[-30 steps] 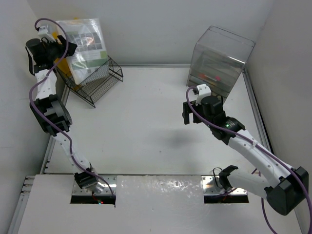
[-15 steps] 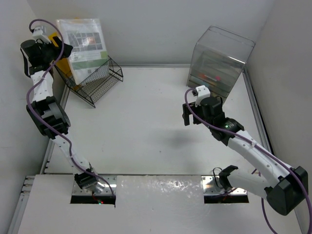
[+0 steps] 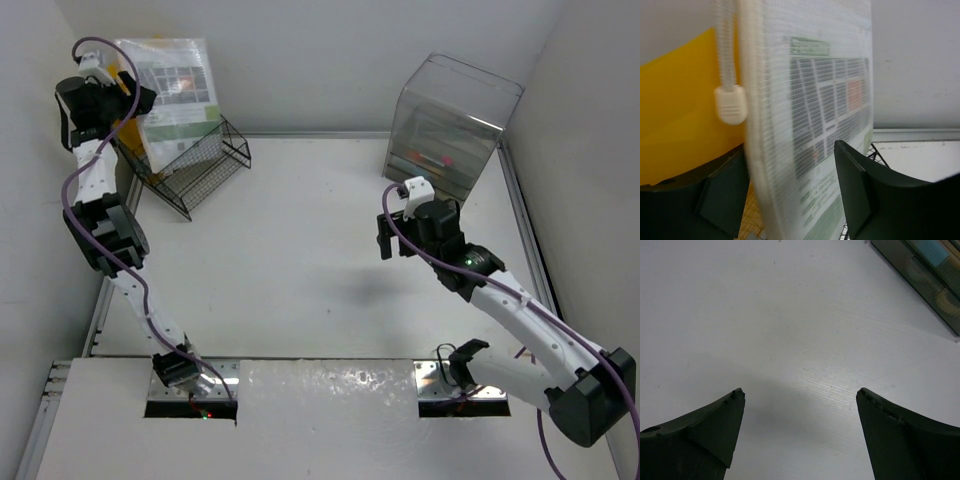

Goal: Organize the desk

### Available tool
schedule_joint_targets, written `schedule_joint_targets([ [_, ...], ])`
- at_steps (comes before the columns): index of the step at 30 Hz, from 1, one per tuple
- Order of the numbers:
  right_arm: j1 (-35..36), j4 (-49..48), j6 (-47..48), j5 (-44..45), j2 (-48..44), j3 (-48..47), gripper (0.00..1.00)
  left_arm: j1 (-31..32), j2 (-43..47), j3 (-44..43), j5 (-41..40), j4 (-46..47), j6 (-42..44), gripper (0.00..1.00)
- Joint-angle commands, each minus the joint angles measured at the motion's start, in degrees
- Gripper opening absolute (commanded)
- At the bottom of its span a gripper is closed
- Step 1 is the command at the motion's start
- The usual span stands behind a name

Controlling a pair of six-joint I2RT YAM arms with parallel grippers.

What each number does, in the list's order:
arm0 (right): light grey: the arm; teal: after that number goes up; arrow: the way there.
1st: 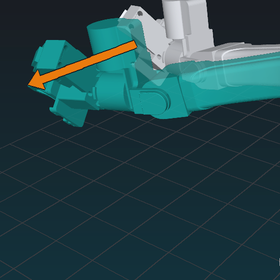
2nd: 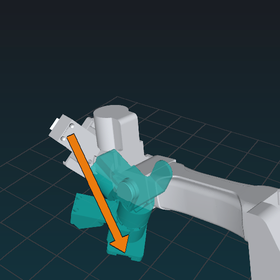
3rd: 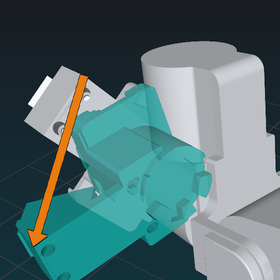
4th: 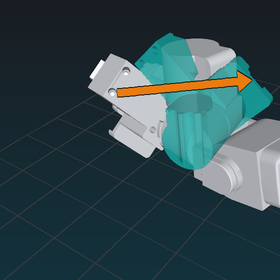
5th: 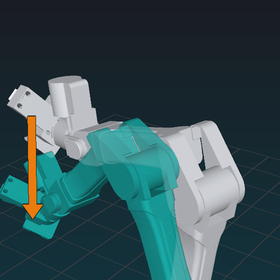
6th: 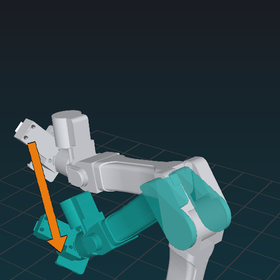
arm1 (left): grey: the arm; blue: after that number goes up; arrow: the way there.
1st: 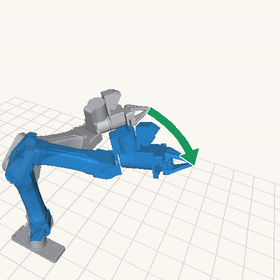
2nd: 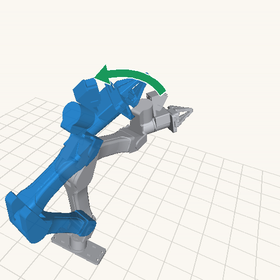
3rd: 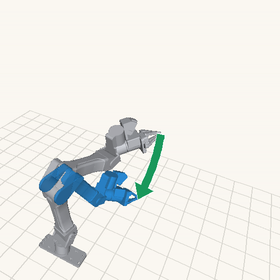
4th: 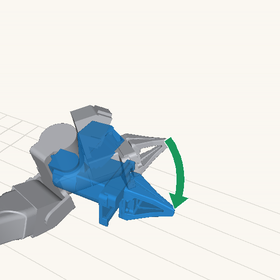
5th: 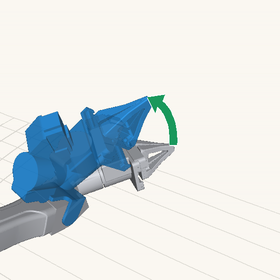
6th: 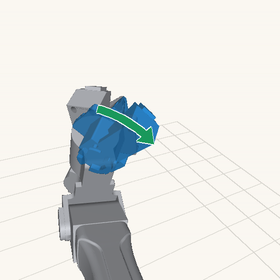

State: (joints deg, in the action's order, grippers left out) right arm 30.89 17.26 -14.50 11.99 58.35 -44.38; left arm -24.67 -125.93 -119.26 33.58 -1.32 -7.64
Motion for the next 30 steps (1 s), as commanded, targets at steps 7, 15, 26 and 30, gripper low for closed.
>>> schedule_joint_targets([
  [7, 0.31, 1.90, 0.62, 2.95, -3.24, -2.38, 0.90, 3.13, -2.31, -2.47, 3.85, 5.27, -2.29, 0.23],
  [15, 0.31, 1.82, -0.09, 2.87, -3.42, -2.38, 0.90, 3.13, 9.20, 16.49, 9.57, 30.20, -6.59, 0.00],
  [26, 0.31, 1.46, -2.11, 1.64, -3.06, -3.78, 0.90, 2.61, 17.65, 37.25, 5.80, 65.55, -14.23, 0.00],
  [30, 0.31, 1.81, -2.11, 1.72, -3.50, -3.78, 0.90, 2.34, 15.81, 39.02, 5.26, 74.32, -19.76, 0.00],
])
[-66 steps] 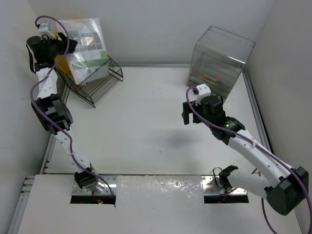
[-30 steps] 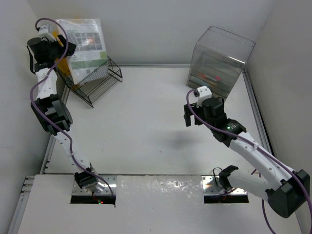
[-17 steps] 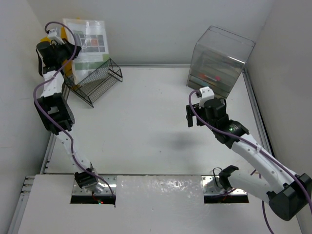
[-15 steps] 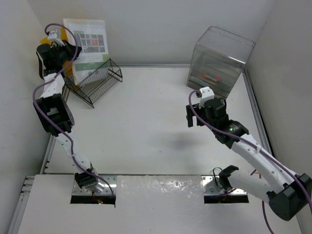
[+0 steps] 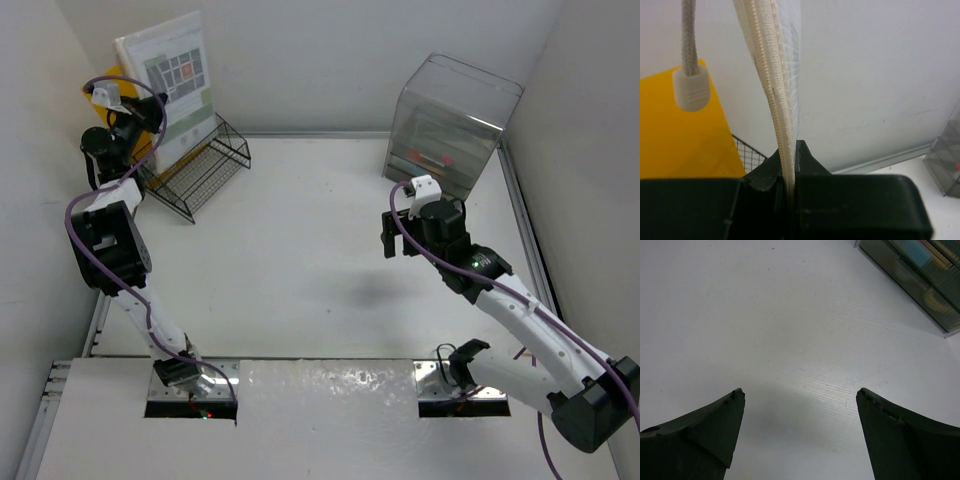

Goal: Organize the desk

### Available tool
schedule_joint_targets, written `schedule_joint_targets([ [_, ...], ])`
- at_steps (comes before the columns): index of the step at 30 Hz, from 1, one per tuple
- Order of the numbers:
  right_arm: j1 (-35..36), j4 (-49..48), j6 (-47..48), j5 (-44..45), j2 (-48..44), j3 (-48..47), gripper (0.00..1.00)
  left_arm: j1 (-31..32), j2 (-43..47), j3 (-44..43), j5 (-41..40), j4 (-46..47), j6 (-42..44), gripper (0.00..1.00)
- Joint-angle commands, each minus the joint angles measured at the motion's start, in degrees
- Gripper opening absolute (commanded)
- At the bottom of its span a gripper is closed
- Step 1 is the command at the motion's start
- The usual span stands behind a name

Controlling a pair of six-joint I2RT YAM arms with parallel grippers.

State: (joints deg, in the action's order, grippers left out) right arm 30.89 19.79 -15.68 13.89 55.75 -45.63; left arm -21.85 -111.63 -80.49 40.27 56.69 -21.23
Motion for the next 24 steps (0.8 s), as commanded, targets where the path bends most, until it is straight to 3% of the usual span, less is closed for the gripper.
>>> schedule_joint_targets([
  [1, 0.31, -0.55, -0.93, -0.27, -0.90, -2.54, 0.90, -0.48, 0.90, -0.10, -0.64, 17.22, -7.23, 0.00],
  [6, 0.31, -0.19, -0.75, 0.08, -1.69, -2.36, 0.90, -0.48, -2.01, -0.55, 0.07, 23.46, -9.79, 0.00],
  [15, 0.31, -0.54, -0.93, 0.35, -2.66, -1.92, 0.90, -0.65, -0.87, 4.11, -1.16, 15.66, -0.13, 0.00],
  [24, 0.31, -1.07, -1.19, -0.27, -2.84, -1.66, 0.91, -0.92, -0.43, 11.14, -4.67, 16.77, -1.69, 0.00],
])
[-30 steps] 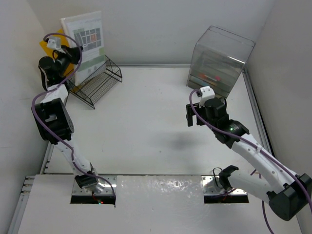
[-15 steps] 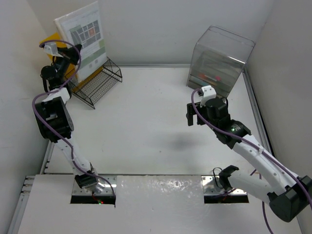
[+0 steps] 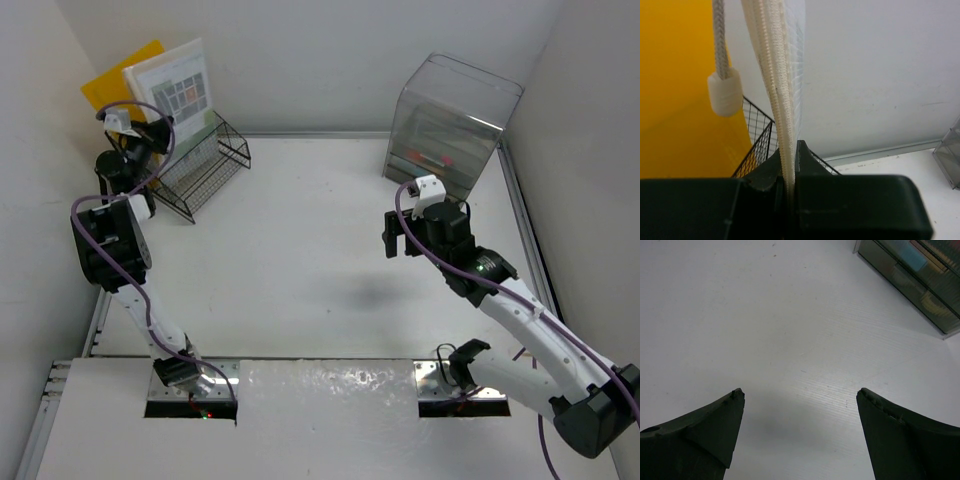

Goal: Organize the desk

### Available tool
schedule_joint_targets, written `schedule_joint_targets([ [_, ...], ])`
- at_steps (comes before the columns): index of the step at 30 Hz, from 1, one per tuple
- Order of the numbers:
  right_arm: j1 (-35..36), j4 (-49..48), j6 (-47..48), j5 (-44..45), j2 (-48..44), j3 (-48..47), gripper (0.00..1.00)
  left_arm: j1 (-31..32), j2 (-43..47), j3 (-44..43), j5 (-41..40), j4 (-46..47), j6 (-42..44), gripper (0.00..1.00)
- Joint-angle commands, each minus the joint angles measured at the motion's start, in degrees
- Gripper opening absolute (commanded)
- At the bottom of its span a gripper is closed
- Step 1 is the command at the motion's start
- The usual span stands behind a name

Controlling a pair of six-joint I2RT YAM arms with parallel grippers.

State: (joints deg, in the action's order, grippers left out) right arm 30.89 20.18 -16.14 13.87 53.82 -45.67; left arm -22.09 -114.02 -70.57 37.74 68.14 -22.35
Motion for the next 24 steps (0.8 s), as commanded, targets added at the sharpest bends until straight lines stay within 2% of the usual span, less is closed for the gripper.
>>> schedule_joint_targets([
  [1, 0.39, -1.55, -0.65, -0.33, -1.09, -1.44, 0.91, -0.76, 1.52, 2.52, -2.75, 6.73, -1.37, 0.00],
  [5, 0.31, -1.29, -0.91, -0.51, -1.35, -1.35, 0.91, -1.82, -0.50, 3.77, -3.99, 13.76, -7.00, 0.00],
  [8, 0.31, -1.38, -0.91, -0.51, -1.79, -1.09, 0.91, -2.17, -1.47, 4.56, -3.37, 16.58, -8.41, 0.06],
  [13, 0.31, -1.90, -1.09, -0.77, -1.97, -0.65, 0.91, -2.52, -4.01, 5.09, -2.93, 21.51, -13.15, 0.06],
  [16, 0.31, -1.73, -1.09, -1.12, -1.53, -1.17, 0.91, -2.70, -4.90, 5.61, -2.58, 24.31, -14.74, 0.11],
  [19, 0.31, -1.73, -0.82, -1.39, -1.27, -1.26, 0.91, -2.70, -4.29, 5.96, -2.32, 23.97, -14.22, 0.35],
  [22, 0.31, -1.99, -1.08, -1.48, -0.74, -1.00, 0.92, -2.61, -2.80, 7.01, -3.19, 22.48, -12.55, 0.71],
  [24, 0.31, -2.08, -1.26, -1.65, -0.47, -0.74, 0.92, -2.70, -1.65, 7.54, -3.98, 20.90, -11.15, 0.76],
])
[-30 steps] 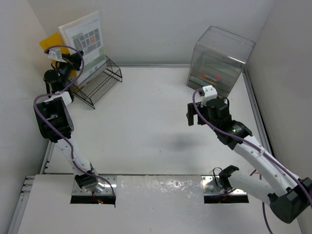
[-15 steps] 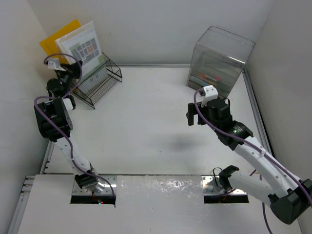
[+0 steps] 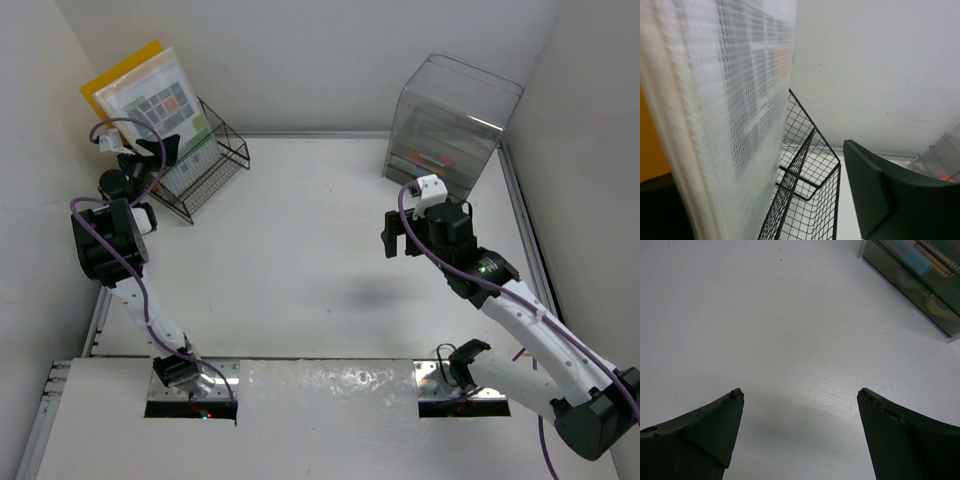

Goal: Organize the desk

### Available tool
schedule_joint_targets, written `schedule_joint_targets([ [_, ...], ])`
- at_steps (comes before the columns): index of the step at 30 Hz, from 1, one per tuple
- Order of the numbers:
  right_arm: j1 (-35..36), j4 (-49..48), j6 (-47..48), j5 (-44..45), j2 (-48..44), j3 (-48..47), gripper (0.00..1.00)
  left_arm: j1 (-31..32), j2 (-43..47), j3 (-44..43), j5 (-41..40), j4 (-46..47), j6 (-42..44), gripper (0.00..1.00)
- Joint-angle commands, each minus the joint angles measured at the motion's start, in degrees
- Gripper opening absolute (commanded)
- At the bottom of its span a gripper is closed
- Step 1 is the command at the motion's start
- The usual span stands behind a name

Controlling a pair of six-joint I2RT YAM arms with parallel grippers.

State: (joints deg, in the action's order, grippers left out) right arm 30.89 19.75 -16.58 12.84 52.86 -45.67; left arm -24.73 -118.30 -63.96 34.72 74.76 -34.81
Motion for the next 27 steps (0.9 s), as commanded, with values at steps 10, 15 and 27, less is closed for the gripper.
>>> schedule_joint_targets([
  [10, 0.31, 1.16, -1.88, 3.06, 1.63, -0.21, 0.99, -0.05, 18.69, 3.41, -9.14, -1.00, 12.73, 0.84],
  [15, 0.22, 3.01, -3.63, 5.26, 1.63, 1.20, 0.99, -0.14, 29.23, 2.71, -11.59, -14.70, 20.38, 0.86],
  [27, -1.71, 5.13, -8.65, 9.23, -1.62, 9.81, 0.99, -2.60, 47.90, -5.64, -13.03, -80.34, 50.25, 0.99],
])
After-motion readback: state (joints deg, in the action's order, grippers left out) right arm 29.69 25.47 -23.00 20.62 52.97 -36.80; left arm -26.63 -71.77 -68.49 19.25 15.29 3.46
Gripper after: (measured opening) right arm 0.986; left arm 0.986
